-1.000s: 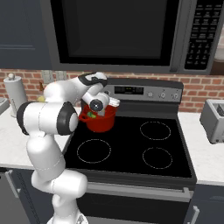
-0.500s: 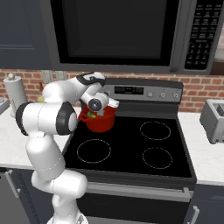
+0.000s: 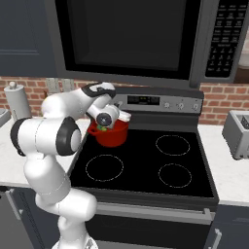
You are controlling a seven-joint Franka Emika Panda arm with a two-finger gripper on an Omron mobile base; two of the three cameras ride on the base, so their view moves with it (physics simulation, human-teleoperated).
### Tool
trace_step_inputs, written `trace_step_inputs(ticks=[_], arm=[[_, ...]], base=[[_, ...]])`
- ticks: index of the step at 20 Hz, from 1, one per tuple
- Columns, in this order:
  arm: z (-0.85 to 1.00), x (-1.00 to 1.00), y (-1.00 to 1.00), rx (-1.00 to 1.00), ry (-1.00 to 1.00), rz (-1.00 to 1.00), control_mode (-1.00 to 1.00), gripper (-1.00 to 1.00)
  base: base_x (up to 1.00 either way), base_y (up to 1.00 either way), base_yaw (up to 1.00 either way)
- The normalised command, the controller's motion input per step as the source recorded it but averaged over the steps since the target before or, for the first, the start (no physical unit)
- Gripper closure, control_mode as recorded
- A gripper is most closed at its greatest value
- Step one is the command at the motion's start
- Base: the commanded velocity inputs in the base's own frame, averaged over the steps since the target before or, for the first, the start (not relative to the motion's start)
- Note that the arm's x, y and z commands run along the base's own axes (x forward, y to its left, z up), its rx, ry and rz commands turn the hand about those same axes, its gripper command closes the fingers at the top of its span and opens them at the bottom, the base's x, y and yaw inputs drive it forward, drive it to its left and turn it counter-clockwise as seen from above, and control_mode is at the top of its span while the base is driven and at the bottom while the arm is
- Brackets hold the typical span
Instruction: Put the bell pepper and broccoli in the pot. Retrieve the spatula and lightly stir the vegetables in the pot.
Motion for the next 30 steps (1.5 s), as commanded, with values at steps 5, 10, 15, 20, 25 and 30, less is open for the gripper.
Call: trace_step_inputs(ticks=[5,10,15,20,25,30], arm=[[-0.14,0.38,0.0,0.0,0.06,-0.06,-1.0,1.0],[-0.44,0.73,0.0,0.0,0.0,0.0,-1.0,1.0],[-0.17,0.25,0.0,0.02,-0.11,0.07,-1.0,1.0],[0.0,0.0,0.0,0.01,-0.33,0.16,-1.0,1.0],[0.0,0.01,-0.02,0.01,-0.2,0.1,-1.0,1.0],[0.1,0.0,0.0,0.0,-0.1,0.05,-1.0,1.0]], base=[[0.0,0.0,0.0],[0.0,0.0,0.0],[0.0,0.0,0.0],[0.0,0.0,0.0],[0.0,0.0,0.0],[0.0,0.0,0.0]])
